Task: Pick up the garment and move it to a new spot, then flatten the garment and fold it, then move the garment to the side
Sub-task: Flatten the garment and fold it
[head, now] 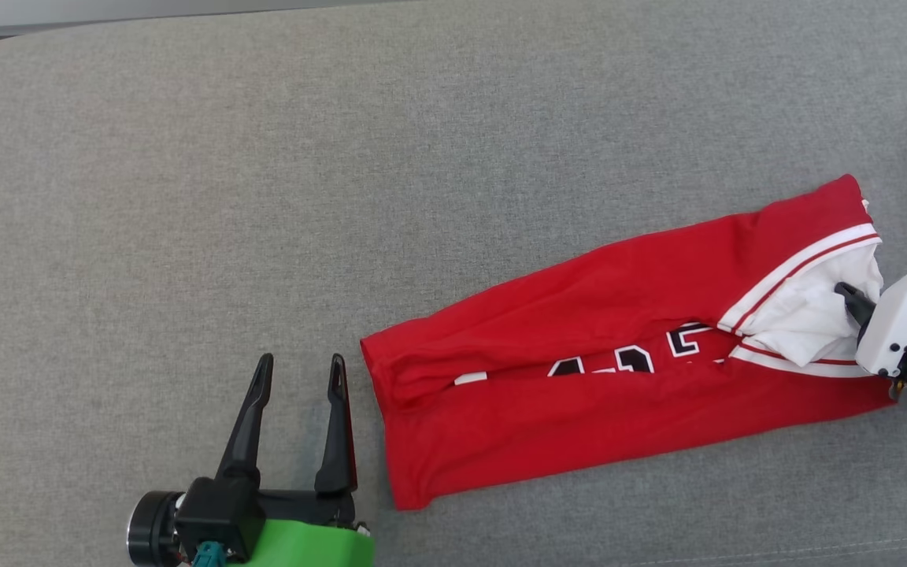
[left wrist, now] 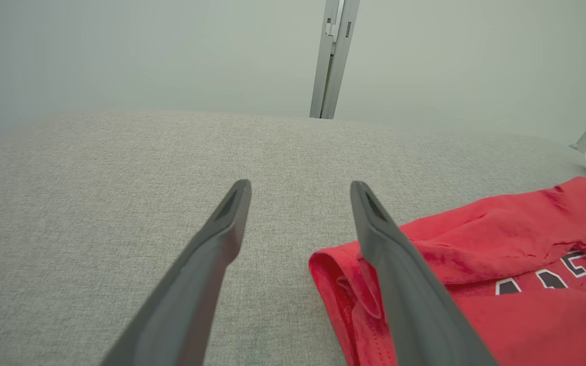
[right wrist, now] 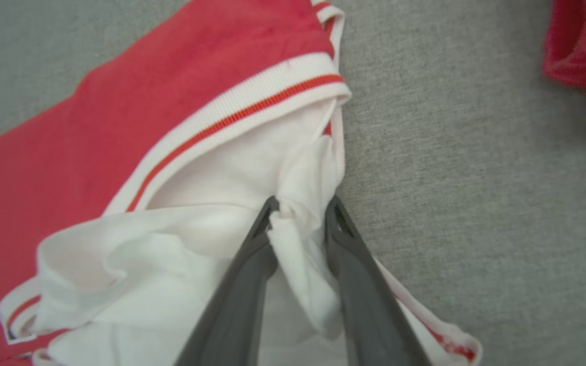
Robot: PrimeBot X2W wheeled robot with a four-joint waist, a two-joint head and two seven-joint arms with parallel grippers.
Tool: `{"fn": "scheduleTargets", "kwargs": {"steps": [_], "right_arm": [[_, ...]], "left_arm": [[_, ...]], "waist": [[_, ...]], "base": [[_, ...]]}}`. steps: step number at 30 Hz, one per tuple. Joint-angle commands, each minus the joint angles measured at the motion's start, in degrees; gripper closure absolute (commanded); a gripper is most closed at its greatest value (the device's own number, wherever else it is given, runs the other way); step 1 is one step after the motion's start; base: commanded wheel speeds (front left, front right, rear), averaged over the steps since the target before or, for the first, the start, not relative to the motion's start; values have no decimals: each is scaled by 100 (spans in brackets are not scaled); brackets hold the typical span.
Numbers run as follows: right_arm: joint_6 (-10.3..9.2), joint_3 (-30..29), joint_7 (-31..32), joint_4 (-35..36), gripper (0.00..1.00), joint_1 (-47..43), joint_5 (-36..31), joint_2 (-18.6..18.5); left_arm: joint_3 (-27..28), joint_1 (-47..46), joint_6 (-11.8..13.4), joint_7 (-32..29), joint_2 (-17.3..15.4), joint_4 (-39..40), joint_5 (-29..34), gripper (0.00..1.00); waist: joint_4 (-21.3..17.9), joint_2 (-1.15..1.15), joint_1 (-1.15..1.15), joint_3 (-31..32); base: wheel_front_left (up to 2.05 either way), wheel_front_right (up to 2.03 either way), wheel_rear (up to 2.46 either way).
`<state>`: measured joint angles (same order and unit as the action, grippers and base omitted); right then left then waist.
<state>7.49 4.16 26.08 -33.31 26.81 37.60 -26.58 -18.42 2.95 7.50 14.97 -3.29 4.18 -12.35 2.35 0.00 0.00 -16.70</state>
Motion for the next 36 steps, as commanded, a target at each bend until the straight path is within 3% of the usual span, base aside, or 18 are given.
{"fn": "scheduleTargets", "kwargs": {"steps": [1, 5, 11, 18, 23, 28, 32, 36], "right_arm": [[-2, -2, -137, -68, 100, 48, 59, -19], [-6, -73, -468, -173, 100, 130, 169, -326], [-6, -262, -676, -18, 100, 185, 327, -995], [-4, 93, -351, 1167, 100, -92, 545, -1331], [-2, 776, 37, 2253, 100, -351, 757, -1141], [-2, 1695, 524, 2934, 100, -591, 899, -703], [-2, 2139, 548, 2872, 100, -663, 756, -332], [-2, 2225, 354, 2610, 100, -658, 627, 114]], "left_arm": [[69, 125, -48, 27, 5, -19, 65, 0], [203, 229, -131, 27, 27, -47, 49, 0], [232, 432, -33, 27, 32, 3, -248, 0], [243, 672, 3, 28, 32, -90, -417, 0], [217, 649, 63, 27, 32, -73, -514, 0], [139, 499, 132, 27, 31, -55, -633, 0], [88, 451, 139, 27, 31, -101, -671, 0], [126, 429, 163, 27, 31, -131, -691, 0]], "waist": [[6, 0, 0, 87], [-22, 0, 0, 262], [-35, 0, 0, 538], [-42, 0, 0, 803], [3, 0, 0, 810], [98, 0, 0, 741], [209, 0, 0, 718], [288, 0, 0, 725]], "base": [[0, 0, 0], [0, 0, 0], [0, 0, 0], [0, 0, 0], [0, 0, 0], [0, 0, 0], [0, 0, 0], [0, 0, 0]]}}
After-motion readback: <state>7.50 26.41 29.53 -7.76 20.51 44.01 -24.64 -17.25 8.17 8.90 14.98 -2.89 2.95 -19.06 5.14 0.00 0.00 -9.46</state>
